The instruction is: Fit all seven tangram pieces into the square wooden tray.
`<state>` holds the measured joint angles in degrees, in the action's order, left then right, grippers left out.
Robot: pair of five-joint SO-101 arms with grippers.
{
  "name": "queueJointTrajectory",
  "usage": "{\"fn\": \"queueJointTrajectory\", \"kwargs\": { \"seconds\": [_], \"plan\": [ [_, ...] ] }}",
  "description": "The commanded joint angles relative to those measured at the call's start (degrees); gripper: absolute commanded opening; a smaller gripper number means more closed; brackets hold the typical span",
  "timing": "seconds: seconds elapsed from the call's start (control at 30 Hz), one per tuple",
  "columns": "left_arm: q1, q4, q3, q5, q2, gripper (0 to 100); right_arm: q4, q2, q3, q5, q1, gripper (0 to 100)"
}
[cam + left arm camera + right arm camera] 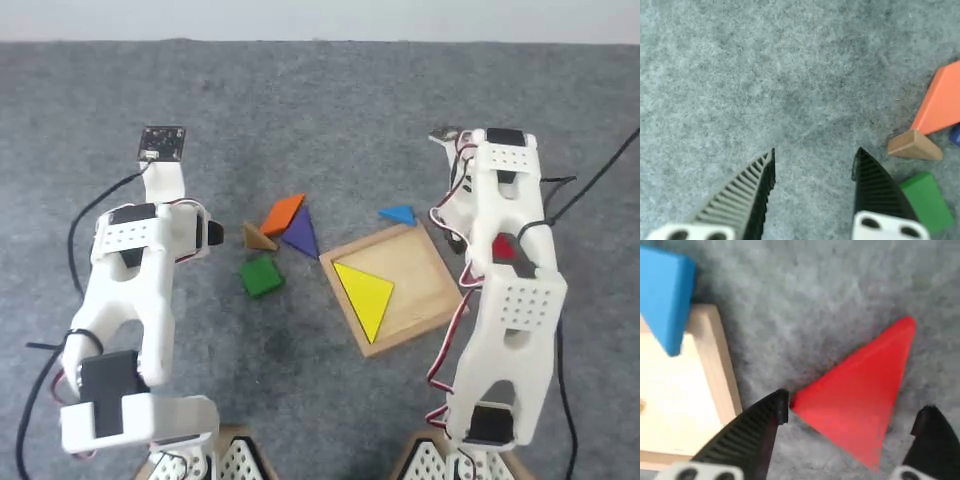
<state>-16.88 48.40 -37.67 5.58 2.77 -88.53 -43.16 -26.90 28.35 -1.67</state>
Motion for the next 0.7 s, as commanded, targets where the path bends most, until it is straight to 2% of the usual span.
{"fn": "queueJointTrajectory", "kwargs": {
  "seconds": [0.0,0.13,0.37,0.47,0.57,0.67],
  "plan": [
    [-0.18,-1.23,0.66,0.97,0.18,25,1.27,12.62,0.18,-1.93,0.92,38.7],
    [-0.18,-1.23,0.66,0.97,0.18,25,6.90,23.87,14.24,-2.02,4.09,38.7],
    [-0.18,-1.23,0.48,0.97,0.18,25,36.62,42.42,47.74,-1.93,4.35,38.7],
    [-0.35,-1.23,0.48,0.97,0.18,25,39.69,41.89,49.41,-0.44,3.38,36.3],
    [-0.35,-1.23,0.40,0.97,0.18,25,37.67,38.02,45.19,0.53,2.33,28.4],
    [-0.35,-1.23,0.40,0.97,0.18,25,32.75,31.25,37.63,0.70,1.45,31.4]
  ]
}}
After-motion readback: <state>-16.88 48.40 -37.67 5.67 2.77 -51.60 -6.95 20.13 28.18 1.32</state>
